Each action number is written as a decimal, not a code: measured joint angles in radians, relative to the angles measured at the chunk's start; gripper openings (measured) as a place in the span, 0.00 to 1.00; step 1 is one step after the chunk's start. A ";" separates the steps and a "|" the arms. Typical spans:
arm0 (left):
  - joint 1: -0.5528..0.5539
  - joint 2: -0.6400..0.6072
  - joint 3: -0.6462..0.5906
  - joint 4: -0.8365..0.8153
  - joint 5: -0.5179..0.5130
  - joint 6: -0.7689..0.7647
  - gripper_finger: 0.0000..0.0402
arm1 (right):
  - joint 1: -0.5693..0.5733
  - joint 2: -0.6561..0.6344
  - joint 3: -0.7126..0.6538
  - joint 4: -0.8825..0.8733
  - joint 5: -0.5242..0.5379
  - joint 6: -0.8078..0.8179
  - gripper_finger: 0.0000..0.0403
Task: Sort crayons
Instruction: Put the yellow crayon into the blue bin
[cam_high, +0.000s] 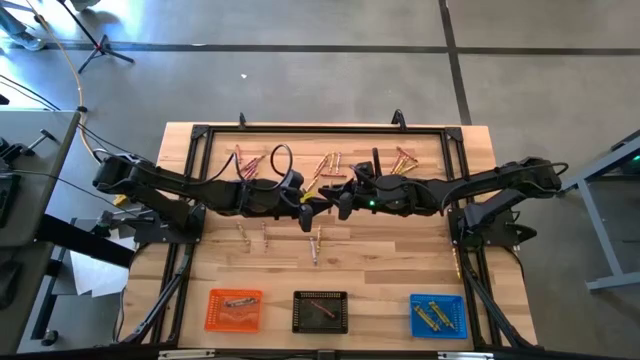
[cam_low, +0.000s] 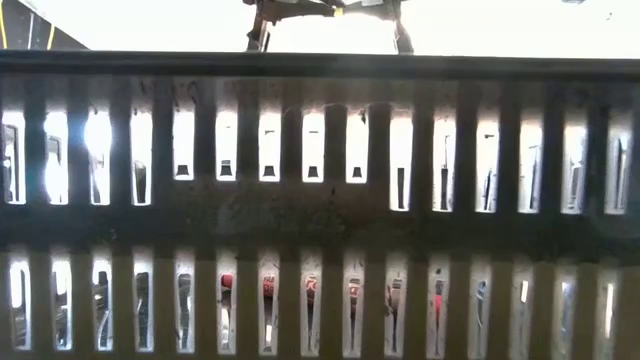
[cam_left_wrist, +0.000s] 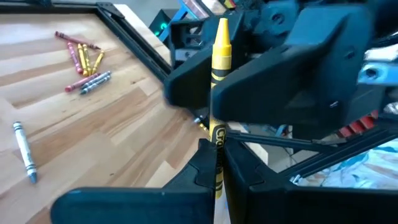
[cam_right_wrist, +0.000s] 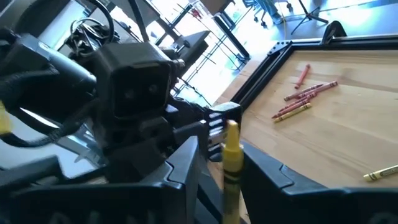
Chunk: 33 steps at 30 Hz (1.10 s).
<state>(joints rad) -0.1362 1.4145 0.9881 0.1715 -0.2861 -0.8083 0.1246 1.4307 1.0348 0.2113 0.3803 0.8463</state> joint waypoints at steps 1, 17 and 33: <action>0.001 -0.001 0.001 -0.002 -0.001 0.000 0.00 | 0.000 0.000 0.000 -0.003 0.000 -0.001 0.21; 0.027 -0.001 0.001 -0.020 0.034 0.018 0.18 | -0.023 -0.067 0.000 -0.119 -0.014 -0.038 0.02; 0.064 -0.001 0.000 -0.040 0.120 0.017 0.26 | 0.338 -0.287 0.001 -1.016 -0.511 0.555 0.02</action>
<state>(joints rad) -0.0724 1.4136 0.9882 0.1310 -0.1658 -0.7910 0.4625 1.1439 1.0359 -0.8052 -0.1302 1.4017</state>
